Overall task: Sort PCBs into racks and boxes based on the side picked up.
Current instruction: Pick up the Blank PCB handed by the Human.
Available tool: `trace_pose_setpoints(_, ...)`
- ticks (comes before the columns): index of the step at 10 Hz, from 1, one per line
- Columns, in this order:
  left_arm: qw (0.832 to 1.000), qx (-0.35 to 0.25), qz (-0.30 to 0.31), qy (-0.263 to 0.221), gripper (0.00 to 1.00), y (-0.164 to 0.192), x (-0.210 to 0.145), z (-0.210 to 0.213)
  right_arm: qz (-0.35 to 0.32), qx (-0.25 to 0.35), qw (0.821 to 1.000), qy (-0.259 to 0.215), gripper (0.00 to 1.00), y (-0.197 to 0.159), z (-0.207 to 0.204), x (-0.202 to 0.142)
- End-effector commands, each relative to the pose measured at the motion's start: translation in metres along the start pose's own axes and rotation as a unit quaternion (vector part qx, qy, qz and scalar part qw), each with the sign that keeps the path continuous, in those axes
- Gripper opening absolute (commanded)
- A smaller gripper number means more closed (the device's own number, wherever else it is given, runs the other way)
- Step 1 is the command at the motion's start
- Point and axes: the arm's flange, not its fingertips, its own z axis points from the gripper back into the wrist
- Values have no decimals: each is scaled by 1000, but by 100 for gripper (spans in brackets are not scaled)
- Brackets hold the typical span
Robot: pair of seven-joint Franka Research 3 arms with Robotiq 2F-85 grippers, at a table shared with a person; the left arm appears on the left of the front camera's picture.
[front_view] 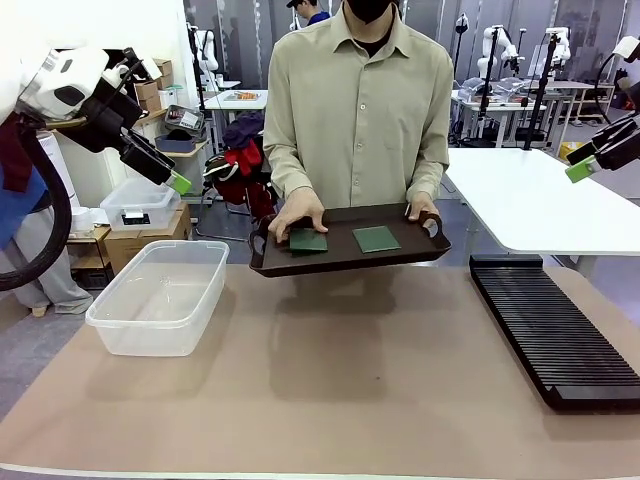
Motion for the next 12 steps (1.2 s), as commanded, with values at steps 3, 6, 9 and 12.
trace_pose_setpoints(3,1000,-3,1,-2,100,1,-1,0,3,9,1000,-7,100,-1,-1,-1)
trace_pose_setpoints(6,1000,-3,1,-2,100,1,-1,0,3,9,1000,-7,100,-1,-1,-1)
trace_pose_setpoints(9,1000,-3,1,-2,100,1,-1,0,3,9,1000,-7,100,-1,-1,-1)
trace_pose_setpoints(12,1000,-3,1,-2,100,1,-1,0,3,9,1000,-7,100,-1,-1,-1)
